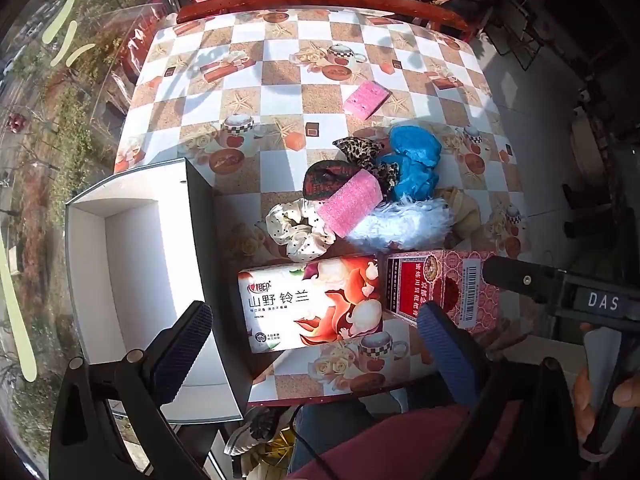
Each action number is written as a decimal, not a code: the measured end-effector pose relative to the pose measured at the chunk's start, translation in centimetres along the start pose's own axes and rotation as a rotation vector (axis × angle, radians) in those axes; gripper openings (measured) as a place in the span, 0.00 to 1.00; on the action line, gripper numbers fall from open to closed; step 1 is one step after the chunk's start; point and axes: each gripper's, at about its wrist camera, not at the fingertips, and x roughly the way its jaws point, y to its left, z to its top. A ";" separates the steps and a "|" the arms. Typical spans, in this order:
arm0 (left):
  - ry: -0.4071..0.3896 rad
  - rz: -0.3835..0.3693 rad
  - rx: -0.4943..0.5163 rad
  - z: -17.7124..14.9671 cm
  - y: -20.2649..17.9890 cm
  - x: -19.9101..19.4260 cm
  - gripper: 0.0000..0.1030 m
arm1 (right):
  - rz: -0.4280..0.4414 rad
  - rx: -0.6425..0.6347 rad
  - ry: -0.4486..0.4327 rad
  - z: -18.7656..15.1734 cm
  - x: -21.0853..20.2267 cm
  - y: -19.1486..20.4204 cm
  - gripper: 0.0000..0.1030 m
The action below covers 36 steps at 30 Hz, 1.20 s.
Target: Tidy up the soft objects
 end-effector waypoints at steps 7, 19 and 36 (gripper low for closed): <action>0.003 -0.001 -0.004 0.2 0.3 0.0 1.00 | -0.003 -0.003 -0.005 0.1 0.0 0.0 1.00; 0.004 -0.005 -0.006 0.1 0.7 0.0 1.00 | -0.005 -0.002 -0.004 0.5 -0.1 0.1 1.00; -0.019 -0.015 -0.025 0.7 1.7 0.2 1.00 | 0.005 0.004 -0.004 0.7 0.9 -0.4 1.00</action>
